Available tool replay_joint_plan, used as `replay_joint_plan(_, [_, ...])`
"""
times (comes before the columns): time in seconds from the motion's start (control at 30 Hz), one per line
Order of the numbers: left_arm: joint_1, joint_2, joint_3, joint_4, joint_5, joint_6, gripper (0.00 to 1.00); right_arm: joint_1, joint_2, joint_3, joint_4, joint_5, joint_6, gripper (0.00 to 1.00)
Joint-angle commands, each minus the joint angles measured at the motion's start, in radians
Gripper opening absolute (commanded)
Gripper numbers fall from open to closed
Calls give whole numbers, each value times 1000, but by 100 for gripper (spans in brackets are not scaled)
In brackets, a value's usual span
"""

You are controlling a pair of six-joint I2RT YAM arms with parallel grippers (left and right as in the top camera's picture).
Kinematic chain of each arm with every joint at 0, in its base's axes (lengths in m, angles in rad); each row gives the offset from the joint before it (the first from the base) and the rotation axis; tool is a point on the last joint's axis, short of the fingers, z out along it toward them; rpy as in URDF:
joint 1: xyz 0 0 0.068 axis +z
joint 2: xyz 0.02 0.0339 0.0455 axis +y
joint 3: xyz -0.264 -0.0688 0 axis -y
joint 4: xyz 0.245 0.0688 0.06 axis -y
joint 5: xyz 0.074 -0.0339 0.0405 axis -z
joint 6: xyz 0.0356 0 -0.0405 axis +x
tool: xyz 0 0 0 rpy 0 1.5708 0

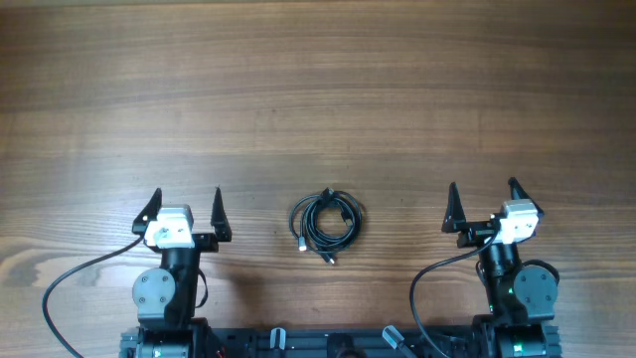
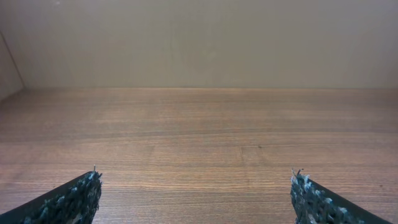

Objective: Untangle cables

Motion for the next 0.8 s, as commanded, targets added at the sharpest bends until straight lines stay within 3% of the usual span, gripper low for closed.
replay_joint_plan(0.0, [7,-5,-5,0,-16,12,100,-5,3,-1,3,-2,-8,100])
replay_joint_plan(0.23, [6,-5,-5,0,6,10,100,-5,3,-1,3,-2,-8,100])
replay_joint_plan(0.3, [6,-5,-4,10,167,-98,100,-5,3,-1,3,-2,-8,100])
replay_joint_plan(0.4, [6,-5,-4,30,445,-380,100,-5,3,-1,3,-2,-8,100])
replay_joint_plan(0.47, [6,-5,-4,30,466,-434,100,-5,3,-1,3,-2,-8,100])
replay_joint_plan(0.57, [6,-5,-4,135,679,-475,100,-5,3,-1,3,-2,-8,100])
replay_joint_plan(0.67, [7,-5,15,274,694,-505,100,-5,3,-1,3,-2,-8,100])
replay_joint_plan(0.77, [6,-5,89,278,641,-505,100,-5,3,-1,3,-2,-8,100])
